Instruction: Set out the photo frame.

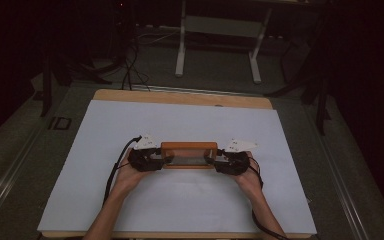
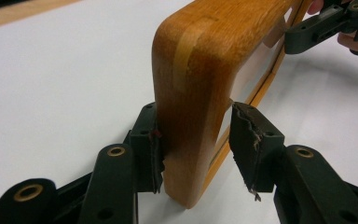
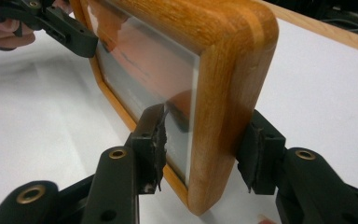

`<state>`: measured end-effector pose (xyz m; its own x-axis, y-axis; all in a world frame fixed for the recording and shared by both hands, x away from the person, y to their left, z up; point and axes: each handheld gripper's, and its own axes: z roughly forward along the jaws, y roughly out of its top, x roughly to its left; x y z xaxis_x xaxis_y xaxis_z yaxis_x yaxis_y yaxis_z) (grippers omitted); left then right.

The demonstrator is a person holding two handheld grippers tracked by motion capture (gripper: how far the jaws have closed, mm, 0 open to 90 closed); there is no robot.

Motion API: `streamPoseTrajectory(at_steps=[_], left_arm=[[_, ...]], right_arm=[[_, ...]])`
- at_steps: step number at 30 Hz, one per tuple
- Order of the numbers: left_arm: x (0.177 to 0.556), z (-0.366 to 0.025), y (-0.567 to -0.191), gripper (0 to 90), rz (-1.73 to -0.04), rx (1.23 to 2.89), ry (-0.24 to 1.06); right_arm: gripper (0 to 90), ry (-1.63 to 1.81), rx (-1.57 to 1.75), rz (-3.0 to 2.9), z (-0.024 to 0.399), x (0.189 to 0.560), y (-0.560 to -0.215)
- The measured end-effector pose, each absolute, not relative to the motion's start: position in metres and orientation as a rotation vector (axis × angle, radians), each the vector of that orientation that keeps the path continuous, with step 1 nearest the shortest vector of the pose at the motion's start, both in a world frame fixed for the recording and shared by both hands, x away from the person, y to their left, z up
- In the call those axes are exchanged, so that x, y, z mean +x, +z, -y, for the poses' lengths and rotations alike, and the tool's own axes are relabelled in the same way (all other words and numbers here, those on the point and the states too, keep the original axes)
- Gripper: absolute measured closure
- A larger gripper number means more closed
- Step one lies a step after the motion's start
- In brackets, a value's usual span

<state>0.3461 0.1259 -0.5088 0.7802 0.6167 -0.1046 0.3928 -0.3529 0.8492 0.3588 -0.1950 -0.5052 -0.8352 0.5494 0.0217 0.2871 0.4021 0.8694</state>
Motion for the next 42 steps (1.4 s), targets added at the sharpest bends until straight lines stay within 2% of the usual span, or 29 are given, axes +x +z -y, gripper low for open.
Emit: streamPoseTrajectory(at_steps=[6,22,35,42], left_arm=[[0.349,-0.125,-0.511,56.1,-0.797,1.961,0.240],[0.352,-0.122,-0.514,52.5,-0.869,1.903,0.238],[0.351,-0.125,-0.517,55.2,-0.891,1.899,0.263],[0.352,-0.127,-0.516,53.2,-0.901,1.883,0.292]], right_arm=[[54.6,1.422,0.810,-2.427,0.199,0.364,-0.510],[55.2,1.450,0.927,-2.455,0.200,0.370,-0.511],[53.4,1.415,0.939,-2.413,0.198,0.372,-0.514],[53.6,1.433,0.947,-2.416,0.201,0.371,-0.515]])
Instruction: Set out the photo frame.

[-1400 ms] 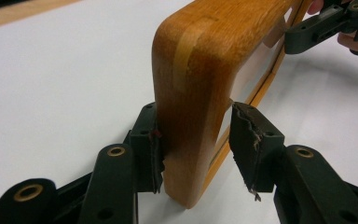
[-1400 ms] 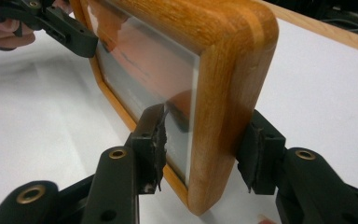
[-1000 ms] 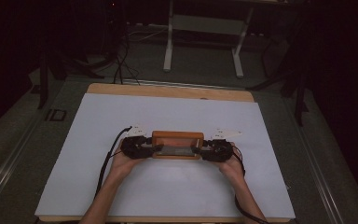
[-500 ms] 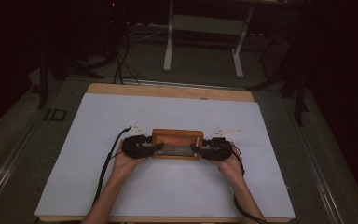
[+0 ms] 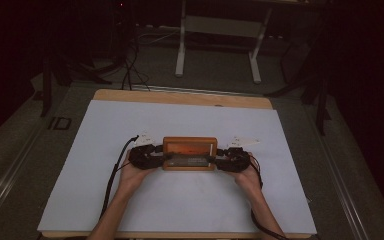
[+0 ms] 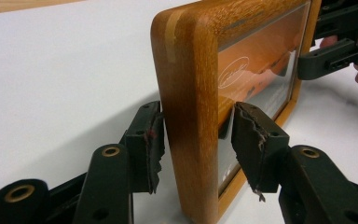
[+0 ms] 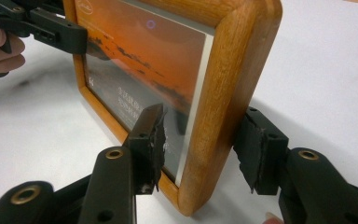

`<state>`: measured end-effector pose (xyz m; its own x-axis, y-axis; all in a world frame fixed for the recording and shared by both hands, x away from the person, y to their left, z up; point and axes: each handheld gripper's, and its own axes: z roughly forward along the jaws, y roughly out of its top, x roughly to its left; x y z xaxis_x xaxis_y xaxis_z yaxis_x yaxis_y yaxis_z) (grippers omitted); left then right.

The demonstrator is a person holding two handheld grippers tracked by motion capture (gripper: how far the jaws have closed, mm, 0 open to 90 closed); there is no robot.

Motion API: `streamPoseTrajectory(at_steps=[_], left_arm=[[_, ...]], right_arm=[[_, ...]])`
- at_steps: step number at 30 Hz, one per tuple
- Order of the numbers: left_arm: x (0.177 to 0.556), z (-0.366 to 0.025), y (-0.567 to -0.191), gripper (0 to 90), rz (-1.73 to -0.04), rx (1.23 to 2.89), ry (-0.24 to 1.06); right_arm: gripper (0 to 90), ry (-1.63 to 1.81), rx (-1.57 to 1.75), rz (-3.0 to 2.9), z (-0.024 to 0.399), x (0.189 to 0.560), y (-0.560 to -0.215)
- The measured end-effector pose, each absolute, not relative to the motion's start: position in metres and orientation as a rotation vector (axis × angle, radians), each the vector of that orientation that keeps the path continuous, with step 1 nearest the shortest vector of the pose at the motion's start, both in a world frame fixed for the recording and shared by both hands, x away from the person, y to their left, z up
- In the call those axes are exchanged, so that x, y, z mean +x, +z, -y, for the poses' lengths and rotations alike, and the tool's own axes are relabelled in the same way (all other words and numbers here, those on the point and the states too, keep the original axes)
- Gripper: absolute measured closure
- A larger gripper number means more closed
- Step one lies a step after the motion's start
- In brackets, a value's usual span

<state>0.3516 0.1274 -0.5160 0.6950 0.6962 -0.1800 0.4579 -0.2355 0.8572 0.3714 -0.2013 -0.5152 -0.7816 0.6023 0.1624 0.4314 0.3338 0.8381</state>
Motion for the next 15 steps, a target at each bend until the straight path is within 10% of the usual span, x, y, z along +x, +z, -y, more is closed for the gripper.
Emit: streamPoseTrajectory(at_steps=[15], left_arm=[[0.3517,-0.1339,-0.5141,50.8,-0.921,1.867,0.295]], right_arm=[[48.2,1.450,0.926,-2.427,0.2038,0.3695,-0.5129]])
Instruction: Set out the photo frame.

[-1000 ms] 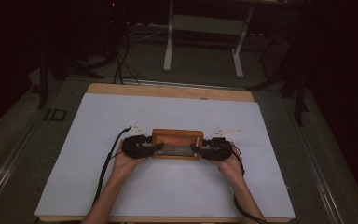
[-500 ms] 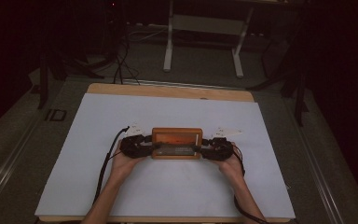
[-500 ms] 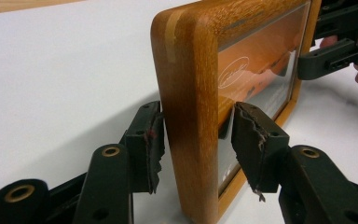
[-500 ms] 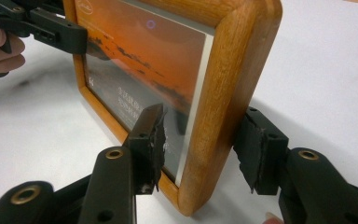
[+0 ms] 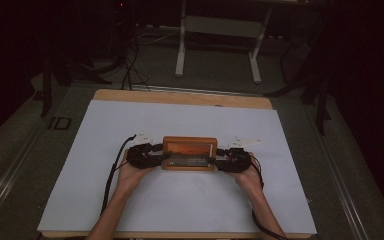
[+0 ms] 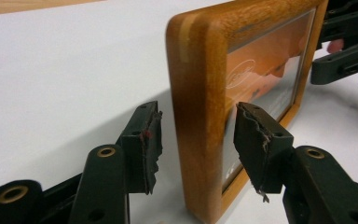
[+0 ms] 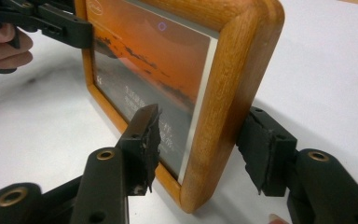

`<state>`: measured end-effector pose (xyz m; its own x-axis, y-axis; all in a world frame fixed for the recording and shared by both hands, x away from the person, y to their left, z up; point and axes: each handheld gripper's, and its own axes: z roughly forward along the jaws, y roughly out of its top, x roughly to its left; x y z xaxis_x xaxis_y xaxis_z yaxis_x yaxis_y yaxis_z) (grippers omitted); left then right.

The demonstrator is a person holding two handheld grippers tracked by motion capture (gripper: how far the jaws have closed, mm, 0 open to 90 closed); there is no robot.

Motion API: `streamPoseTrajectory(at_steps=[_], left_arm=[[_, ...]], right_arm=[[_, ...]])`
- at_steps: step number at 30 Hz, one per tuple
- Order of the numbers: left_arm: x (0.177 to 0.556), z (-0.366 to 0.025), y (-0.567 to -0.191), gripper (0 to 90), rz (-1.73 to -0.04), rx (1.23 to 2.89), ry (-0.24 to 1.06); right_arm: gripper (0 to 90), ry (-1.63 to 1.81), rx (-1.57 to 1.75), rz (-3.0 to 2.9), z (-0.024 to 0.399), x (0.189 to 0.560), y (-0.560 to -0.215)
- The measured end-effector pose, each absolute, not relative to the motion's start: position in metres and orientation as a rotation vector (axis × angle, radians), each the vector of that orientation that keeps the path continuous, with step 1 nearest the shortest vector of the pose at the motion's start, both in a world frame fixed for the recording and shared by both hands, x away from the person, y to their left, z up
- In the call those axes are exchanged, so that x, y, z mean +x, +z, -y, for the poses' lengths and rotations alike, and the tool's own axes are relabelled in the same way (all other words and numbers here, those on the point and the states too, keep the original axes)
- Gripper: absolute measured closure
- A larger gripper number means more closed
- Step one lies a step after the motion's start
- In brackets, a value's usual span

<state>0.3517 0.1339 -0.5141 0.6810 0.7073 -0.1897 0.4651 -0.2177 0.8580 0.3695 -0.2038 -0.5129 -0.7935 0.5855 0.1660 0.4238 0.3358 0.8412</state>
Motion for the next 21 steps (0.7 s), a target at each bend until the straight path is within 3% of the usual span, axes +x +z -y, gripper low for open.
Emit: streamPoseTrajectory(at_steps=[21], left_arm=[[0.344,-0.163,-0.498,48.4,-0.945,1.789,0.307]], right_arm=[[42.0,1.511,0.913,-2.391,0.234,0.364,-0.497]])
